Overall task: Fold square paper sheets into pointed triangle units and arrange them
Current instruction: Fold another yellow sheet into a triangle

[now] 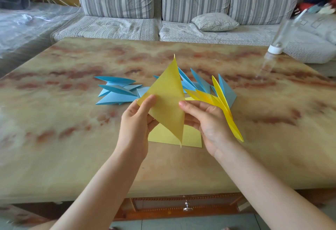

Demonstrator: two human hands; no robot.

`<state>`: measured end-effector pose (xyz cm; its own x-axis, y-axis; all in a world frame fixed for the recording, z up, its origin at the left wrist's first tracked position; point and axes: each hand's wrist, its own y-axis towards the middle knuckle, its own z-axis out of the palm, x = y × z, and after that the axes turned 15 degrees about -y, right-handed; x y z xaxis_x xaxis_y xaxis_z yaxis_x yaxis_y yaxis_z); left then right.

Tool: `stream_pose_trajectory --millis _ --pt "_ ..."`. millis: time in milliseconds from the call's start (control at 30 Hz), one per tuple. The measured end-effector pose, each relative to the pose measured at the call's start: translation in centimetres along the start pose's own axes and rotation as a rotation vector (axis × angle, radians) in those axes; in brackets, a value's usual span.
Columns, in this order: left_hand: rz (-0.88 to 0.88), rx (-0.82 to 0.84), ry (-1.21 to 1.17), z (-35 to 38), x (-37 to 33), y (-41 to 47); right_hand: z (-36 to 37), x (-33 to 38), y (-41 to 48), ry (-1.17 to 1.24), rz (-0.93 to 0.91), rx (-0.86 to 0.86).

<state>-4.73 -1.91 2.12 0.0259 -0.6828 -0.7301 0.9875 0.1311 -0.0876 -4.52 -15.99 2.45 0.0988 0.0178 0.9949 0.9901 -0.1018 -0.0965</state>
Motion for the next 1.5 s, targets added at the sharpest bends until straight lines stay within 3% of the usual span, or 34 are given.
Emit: stream_pose_trajectory --millis 67,133,233,300,367,467,667,1000,1500 --pt "-0.012 0.008 0.079 -0.2 -0.4 0.3 -0.4 0.2 0.2 -0.047 -0.024 0.004" --pt "0.106 -0.014 0.281 -0.6 -0.6 0.7 -0.9 0.4 0.5 -0.128 -0.08 0.0" --pt "0.64 0.014 0.737 -0.8 -1.3 0.5 -1.4 0.9 0.8 -0.323 -0.213 0.006" --pt "1.016 0.229 0.99 -0.7 -2.1 0.5 -1.4 1.2 0.7 -0.483 -0.311 0.06" --pt "1.153 0.494 1.178 -0.5 -2.7 0.6 -1.3 1.3 0.5 -0.616 -0.394 0.111" --pt "1.121 0.648 1.342 -0.9 -2.4 1.3 -1.2 1.2 0.5 -0.762 -0.456 0.133" --pt "0.936 0.629 1.406 -1.8 -2.6 2.1 -1.4 1.2 0.7 -0.857 -0.489 0.137" --pt "0.84 0.468 1.26 -1.2 -3.2 1.0 -1.5 2.1 0.5 -0.786 -0.552 0.136" --pt "0.546 0.3 1.299 -1.5 -4.4 0.8 -4.0 1.8 2.1 -0.854 -0.472 0.251"
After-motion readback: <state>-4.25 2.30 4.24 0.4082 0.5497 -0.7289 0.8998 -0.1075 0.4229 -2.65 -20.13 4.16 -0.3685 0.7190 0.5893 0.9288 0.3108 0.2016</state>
